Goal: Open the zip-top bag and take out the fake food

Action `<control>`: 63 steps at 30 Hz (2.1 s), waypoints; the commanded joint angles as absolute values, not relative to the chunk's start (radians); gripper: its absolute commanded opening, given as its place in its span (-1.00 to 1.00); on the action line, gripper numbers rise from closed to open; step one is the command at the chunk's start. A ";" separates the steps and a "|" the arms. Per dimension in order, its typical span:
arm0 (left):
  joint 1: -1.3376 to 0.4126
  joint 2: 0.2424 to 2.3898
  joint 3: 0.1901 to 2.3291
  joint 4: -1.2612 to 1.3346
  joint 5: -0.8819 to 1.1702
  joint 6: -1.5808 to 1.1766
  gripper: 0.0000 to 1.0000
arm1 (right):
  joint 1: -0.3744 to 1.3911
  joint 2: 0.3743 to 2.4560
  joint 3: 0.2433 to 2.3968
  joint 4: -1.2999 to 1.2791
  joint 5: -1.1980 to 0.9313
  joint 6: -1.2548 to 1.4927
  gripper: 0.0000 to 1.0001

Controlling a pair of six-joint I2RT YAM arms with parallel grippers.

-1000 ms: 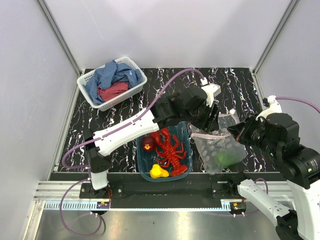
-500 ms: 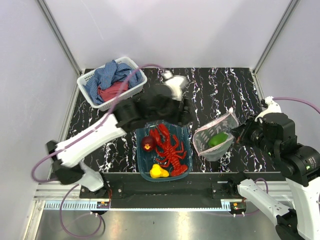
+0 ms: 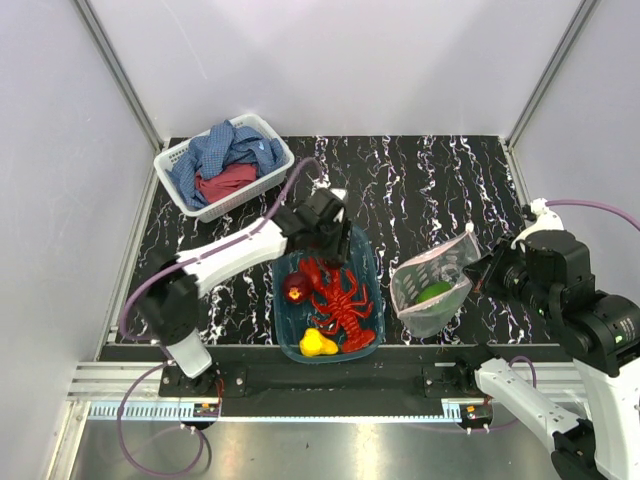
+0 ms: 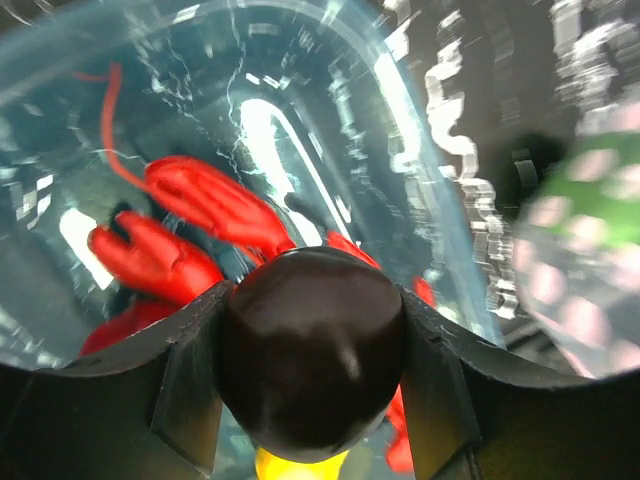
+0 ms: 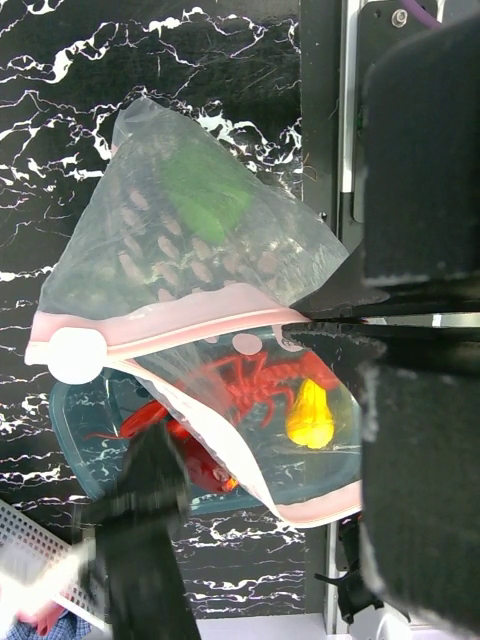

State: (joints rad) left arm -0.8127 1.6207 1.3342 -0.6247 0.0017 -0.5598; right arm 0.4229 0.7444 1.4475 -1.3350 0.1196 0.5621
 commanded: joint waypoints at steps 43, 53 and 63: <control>-1.167 1.634 1.804 -0.573 0.086 -0.500 -0.95 | 0.423 0.879 1.532 -1.247 -0.064 0.580 -1.00; -1.180 1.776 1.870 -0.643 0.038 -0.479 -1.00 | 0.423 0.907 1.497 -1.193 -0.161 0.617 -1.00; -1.239 1.793 1.913 -0.718 -0.244 -0.563 -1.00 | 0.423 0.936 1.476 -1.135 -0.192 0.684 -1.00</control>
